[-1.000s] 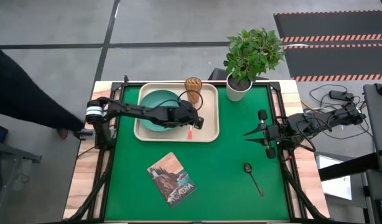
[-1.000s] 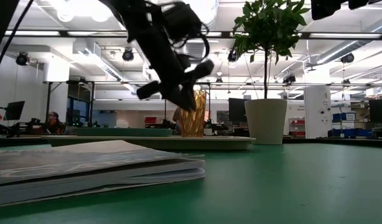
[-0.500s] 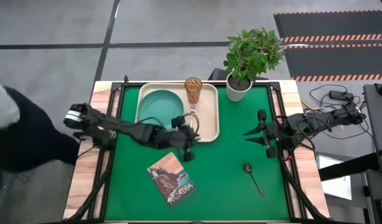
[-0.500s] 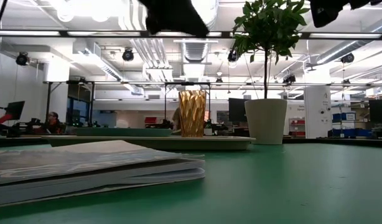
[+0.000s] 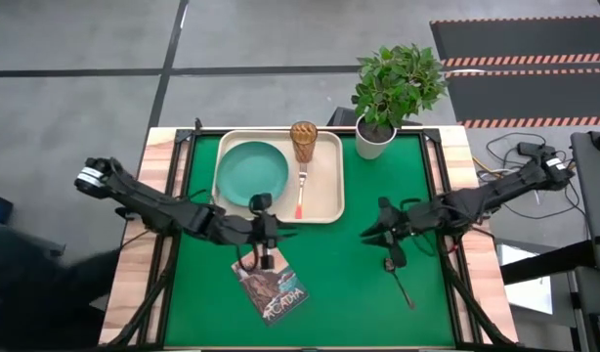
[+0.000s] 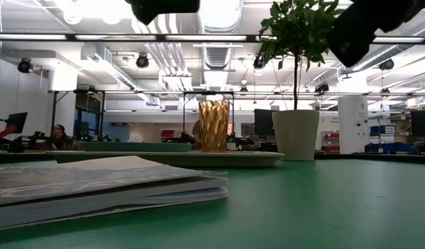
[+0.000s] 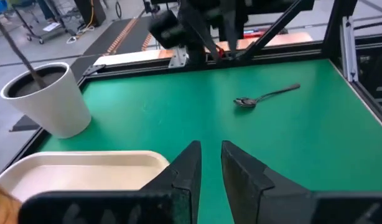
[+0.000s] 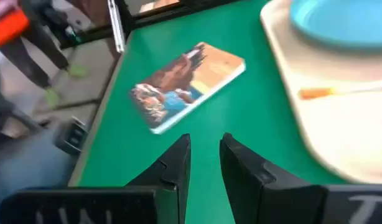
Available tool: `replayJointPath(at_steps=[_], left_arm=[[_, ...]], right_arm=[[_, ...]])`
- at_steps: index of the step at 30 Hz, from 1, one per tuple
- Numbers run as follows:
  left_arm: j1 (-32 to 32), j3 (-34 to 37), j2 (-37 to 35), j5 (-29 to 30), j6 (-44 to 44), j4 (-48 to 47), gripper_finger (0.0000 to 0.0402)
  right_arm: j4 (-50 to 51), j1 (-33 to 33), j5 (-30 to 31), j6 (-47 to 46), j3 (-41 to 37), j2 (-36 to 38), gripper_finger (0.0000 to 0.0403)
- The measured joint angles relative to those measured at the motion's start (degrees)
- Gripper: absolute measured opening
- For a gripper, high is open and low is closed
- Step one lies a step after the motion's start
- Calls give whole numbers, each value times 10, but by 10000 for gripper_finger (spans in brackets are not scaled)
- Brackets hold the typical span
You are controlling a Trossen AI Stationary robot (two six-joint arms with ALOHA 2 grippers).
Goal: Pick and place plate/cup/fork/spoon on tray
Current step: Put the black spoon on the tray to the right of the orange fork
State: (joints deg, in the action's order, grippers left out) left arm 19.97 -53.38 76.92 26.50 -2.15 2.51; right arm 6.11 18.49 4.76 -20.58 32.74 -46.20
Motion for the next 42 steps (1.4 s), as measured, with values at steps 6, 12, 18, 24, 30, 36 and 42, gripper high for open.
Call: replayJointPath(at_steps=[6,12,18,24,30,36,42], left_arm=[[0,51,-61,0,-1,2,44],[0,81,-102,0,-4,1,44],[0,89,-114,0,-4,0,44],[0,89,-113,0,12,-1,44],[0,89,-121,0,43,0,44],[0,89,-125,0,42,1,44],[0,89,-125,-2,41,-1,44]], right_arm=[[50,18,-57,-180,32,-70,75],[219,54,-83,-383,80,-119,73],[362,127,-100,-579,125,-172,64],[377,199,-109,-676,141,-232,60],[386,217,-108,-734,147,-289,89],[386,218,-108,-734,147,-342,128],[383,219,-110,-740,147,-381,134]])
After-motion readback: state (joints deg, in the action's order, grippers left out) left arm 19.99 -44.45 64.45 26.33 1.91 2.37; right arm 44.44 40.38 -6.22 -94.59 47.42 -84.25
